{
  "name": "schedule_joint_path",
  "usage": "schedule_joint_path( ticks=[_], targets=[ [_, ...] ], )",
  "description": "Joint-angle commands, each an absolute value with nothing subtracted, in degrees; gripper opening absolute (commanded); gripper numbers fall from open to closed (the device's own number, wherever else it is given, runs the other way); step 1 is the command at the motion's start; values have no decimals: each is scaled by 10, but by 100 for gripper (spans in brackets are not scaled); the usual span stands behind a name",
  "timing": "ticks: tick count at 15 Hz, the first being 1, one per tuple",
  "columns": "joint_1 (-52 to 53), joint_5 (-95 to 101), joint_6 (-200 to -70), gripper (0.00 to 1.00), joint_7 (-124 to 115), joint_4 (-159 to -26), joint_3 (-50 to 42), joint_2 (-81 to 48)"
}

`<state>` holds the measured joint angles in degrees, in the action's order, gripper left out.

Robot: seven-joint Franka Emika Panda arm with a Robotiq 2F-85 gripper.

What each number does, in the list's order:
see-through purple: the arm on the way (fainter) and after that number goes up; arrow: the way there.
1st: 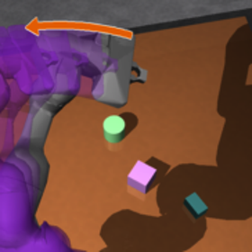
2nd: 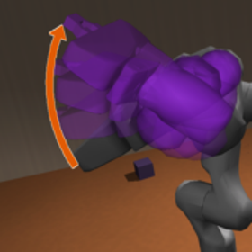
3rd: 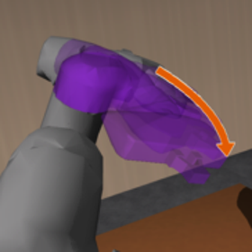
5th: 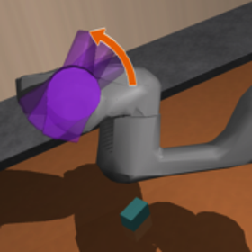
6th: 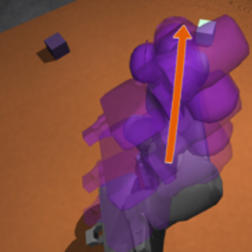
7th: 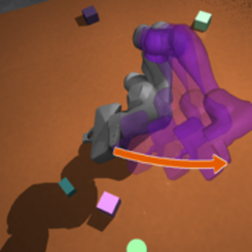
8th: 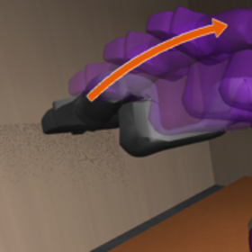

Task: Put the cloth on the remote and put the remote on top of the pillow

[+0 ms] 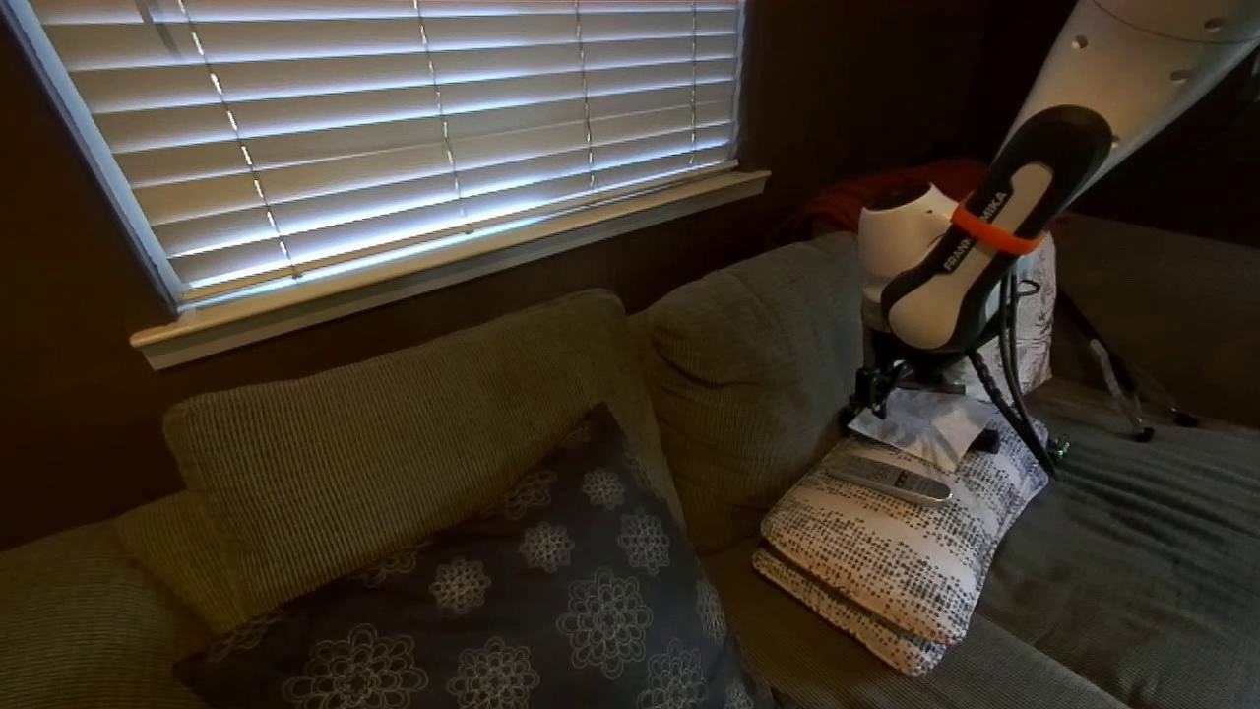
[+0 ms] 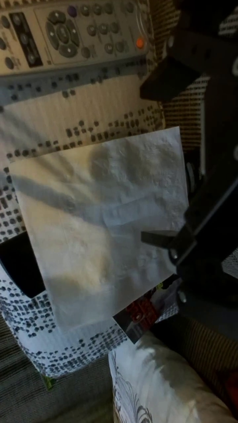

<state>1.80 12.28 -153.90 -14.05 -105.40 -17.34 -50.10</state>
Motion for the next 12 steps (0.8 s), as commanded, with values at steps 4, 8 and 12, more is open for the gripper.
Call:
schedule_joint_path(
  ticks=[4,8,12],
  targets=[
    [41,121,-1453,100,-154,-948,-168,-567],
    [62,128,-1426,100,-184,-898,-183,-597],
    [72,134,-1390,100,-215,-843,-201,-635]
  ],
)
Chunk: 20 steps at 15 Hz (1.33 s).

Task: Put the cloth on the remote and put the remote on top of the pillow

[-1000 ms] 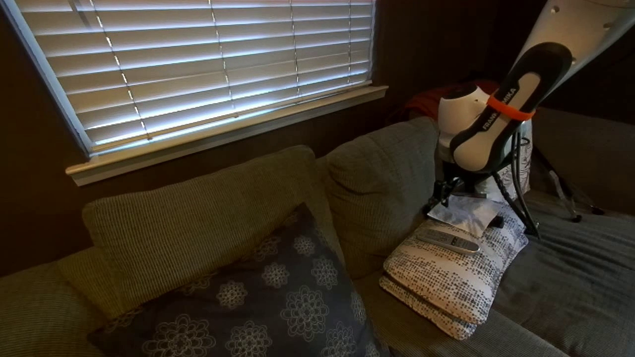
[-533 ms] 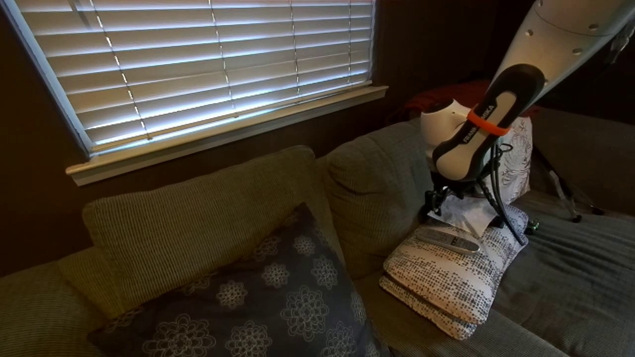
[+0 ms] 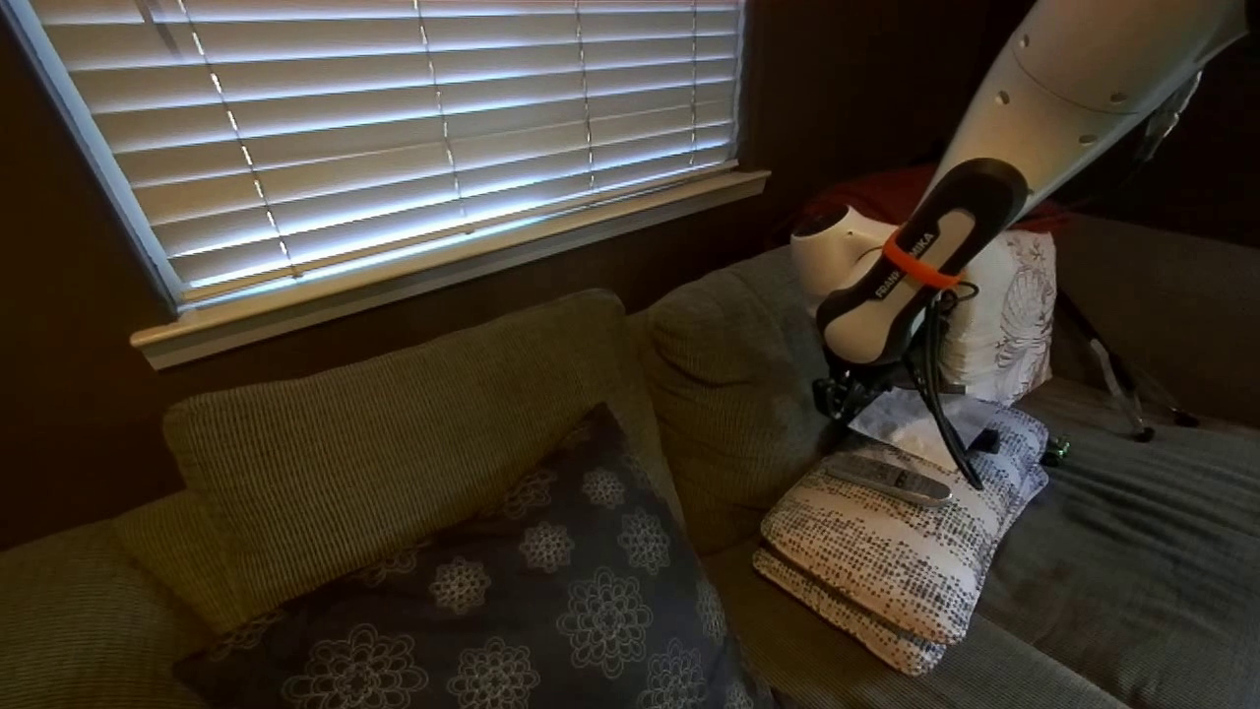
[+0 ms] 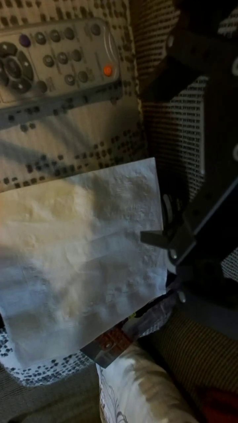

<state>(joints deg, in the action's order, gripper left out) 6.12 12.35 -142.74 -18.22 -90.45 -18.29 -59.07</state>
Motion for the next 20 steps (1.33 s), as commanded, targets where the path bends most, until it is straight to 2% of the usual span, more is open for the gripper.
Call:
schedule_joint_path(
  ticks=[1,16,17,18,20],
  targets=[
    [70,133,-1386,100,-217,-831,-201,-646],
    [55,129,-1345,100,-234,-698,-210,-756],
    [54,128,-1339,75,-234,-692,-209,-759],
    [54,128,-1334,74,-234,-687,-208,-761],
    [51,127,-1320,59,-234,-679,-206,-763]
  ],
)
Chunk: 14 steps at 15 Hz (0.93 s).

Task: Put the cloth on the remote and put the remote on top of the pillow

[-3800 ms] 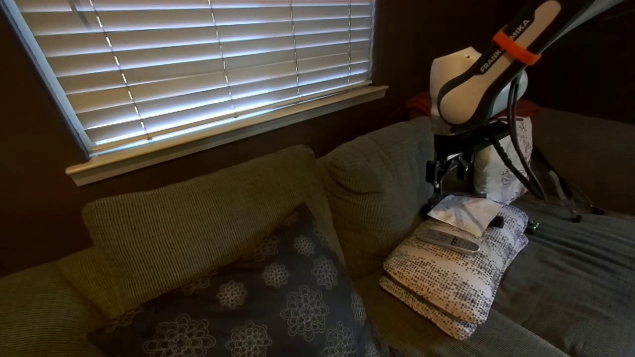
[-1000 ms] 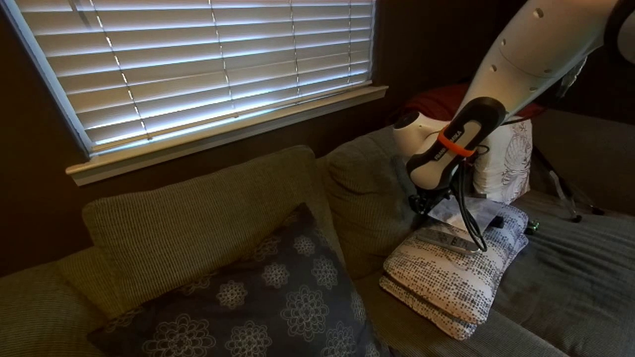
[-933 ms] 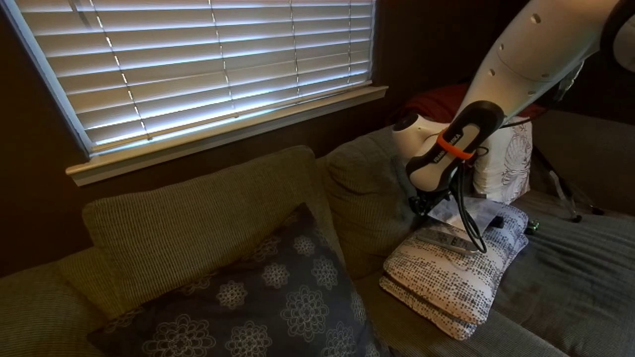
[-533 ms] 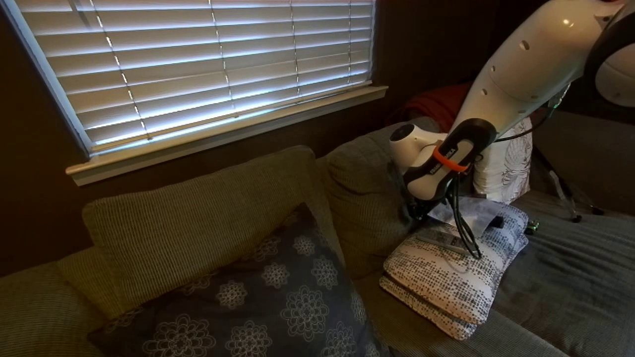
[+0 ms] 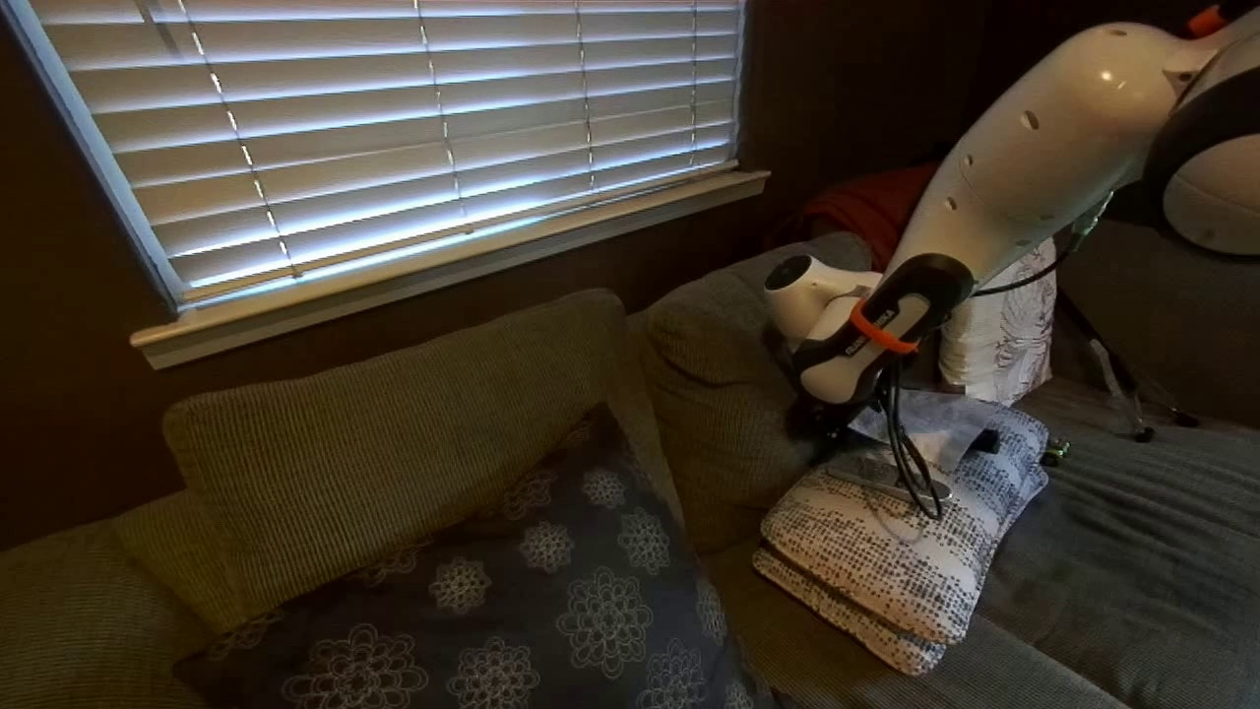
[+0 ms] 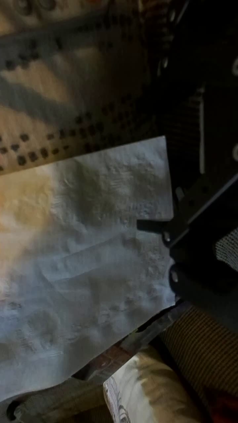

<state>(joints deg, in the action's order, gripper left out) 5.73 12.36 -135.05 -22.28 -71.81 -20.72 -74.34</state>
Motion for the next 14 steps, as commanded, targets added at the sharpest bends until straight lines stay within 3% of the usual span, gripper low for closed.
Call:
schedule_joint_path(
  ticks=[1,8,14],
  targets=[
    [52,126,-1313,53,-240,-680,-207,-761],
    [51,121,-1288,4,-246,-694,-197,-737],
    [55,110,-1282,0,-239,-722,-197,-712]
  ],
)
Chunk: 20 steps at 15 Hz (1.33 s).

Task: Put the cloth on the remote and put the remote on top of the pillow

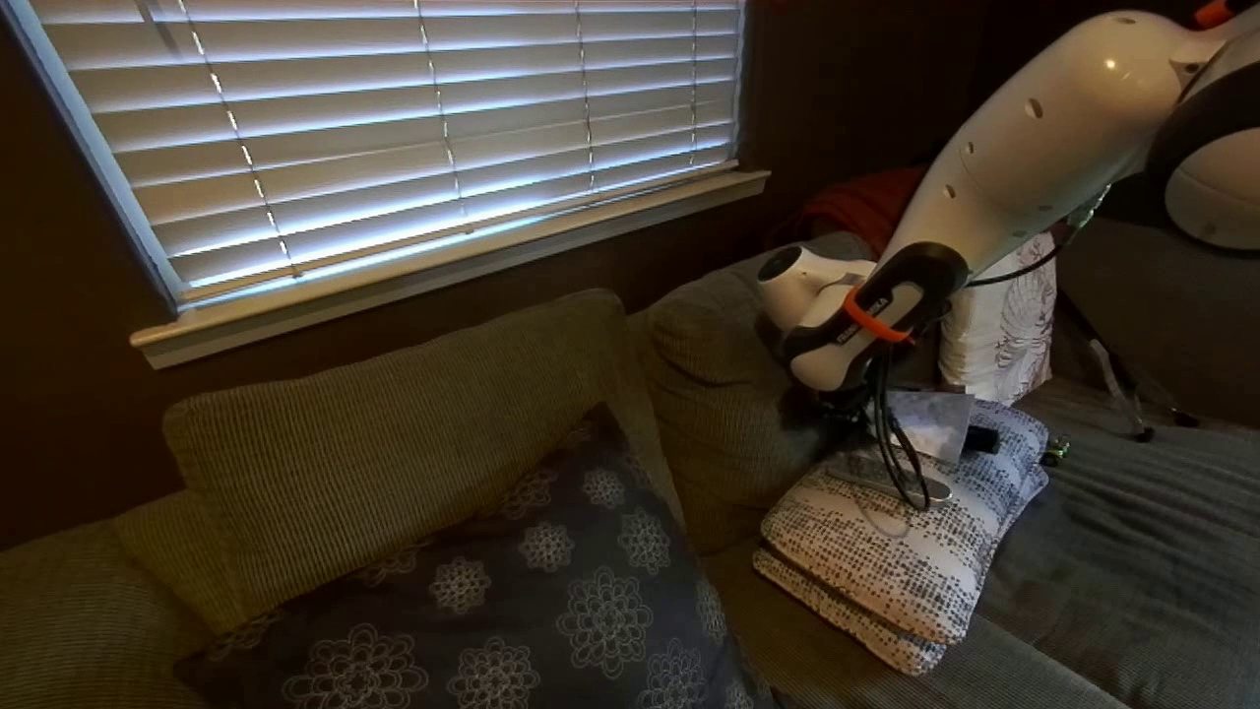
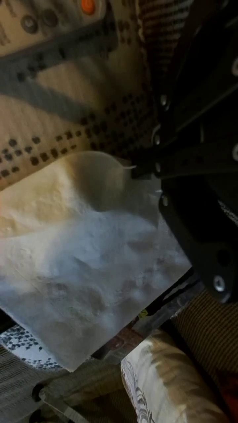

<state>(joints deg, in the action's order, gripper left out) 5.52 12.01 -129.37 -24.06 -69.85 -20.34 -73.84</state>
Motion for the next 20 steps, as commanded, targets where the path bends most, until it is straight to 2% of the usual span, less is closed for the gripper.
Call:
schedule_joint_path(
  ticks=[1,11,20],
  targets=[
    [54,108,-1284,0,-238,-732,-195,-704],
    [31,58,-1277,0,-239,-862,-136,-599],
    [45,37,-1341,0,-256,-983,-117,-520]
  ],
)
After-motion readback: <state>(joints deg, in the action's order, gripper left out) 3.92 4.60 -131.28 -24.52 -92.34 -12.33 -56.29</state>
